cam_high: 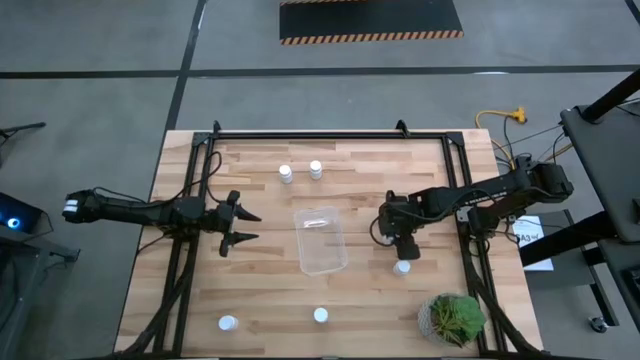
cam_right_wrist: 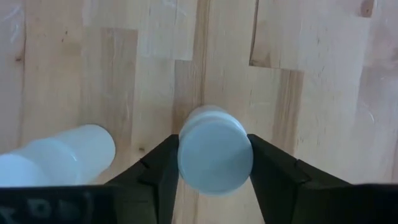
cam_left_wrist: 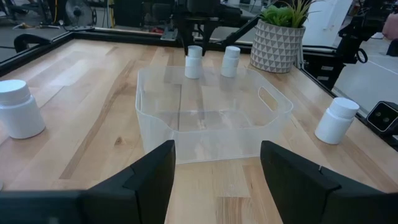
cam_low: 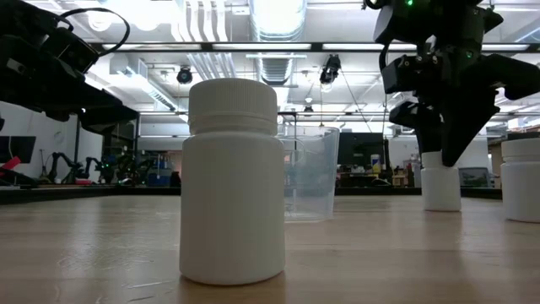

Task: Pick and place pill bottles into a basket
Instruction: Put the white pill bottle into the transparent bin

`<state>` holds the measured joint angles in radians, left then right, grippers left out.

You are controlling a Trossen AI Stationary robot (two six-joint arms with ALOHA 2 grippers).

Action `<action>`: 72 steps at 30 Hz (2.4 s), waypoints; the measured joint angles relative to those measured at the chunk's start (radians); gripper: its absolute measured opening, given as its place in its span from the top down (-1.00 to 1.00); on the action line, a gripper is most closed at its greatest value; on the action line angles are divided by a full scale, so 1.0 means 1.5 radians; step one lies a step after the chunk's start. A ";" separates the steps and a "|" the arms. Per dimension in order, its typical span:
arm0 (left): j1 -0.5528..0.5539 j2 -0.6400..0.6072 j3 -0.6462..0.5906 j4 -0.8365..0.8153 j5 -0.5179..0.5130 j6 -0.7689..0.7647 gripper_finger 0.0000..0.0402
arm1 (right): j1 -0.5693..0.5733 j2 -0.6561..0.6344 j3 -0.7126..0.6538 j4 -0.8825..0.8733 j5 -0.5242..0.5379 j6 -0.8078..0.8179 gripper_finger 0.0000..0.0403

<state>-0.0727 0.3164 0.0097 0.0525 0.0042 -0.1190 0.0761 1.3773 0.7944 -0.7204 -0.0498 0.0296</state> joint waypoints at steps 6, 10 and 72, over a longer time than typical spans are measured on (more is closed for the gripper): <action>0.000 0.000 0.000 0.000 0.000 0.000 -0.09 | 0.000 0.000 0.002 0.000 -0.001 0.023 0.26; 0.000 0.000 0.000 0.000 0.000 0.000 -0.09 | 0.000 0.001 0.007 -0.006 -0.003 0.039 0.26; 0.000 0.002 0.000 0.000 0.000 0.000 -0.09 | 0.078 0.384 0.777 -0.350 0.037 -0.039 0.27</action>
<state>-0.0725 0.3199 0.0097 0.0525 0.0042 -0.1190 0.1931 1.9531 1.9599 -1.2457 0.0062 -0.0284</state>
